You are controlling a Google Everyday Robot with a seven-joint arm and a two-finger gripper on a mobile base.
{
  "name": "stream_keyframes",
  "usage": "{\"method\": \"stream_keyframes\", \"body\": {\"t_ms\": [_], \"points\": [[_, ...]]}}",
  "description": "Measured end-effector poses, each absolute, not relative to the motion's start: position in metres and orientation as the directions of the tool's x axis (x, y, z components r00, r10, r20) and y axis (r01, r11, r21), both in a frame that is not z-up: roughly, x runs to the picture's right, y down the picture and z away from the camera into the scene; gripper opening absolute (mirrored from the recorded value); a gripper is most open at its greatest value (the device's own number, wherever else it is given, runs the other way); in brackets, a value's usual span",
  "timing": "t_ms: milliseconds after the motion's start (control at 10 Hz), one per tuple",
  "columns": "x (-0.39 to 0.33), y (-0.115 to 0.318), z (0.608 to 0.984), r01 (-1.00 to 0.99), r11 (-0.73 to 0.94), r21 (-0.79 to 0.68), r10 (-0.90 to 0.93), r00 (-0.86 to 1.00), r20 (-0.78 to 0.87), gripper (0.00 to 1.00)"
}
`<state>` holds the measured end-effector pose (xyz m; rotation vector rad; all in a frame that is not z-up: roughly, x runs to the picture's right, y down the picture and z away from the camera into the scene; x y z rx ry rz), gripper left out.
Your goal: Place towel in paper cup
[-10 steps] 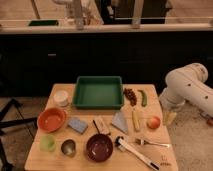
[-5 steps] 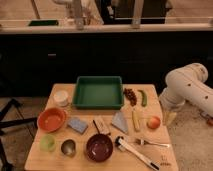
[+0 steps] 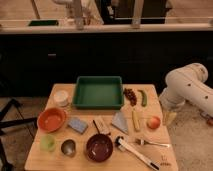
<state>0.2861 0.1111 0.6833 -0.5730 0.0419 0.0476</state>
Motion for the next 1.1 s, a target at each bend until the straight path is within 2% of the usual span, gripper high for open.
{"method": "stream_keyframes", "body": {"t_ms": [500, 1100], "points": [[0.26, 0.122, 0.685, -0.016, 0.836, -0.549, 0.031, 0.999, 0.019, 0.8], [0.222, 0.151, 0.691, 0.029, 0.871, -0.49, 0.046, 0.989, 0.14, 0.8]]}}
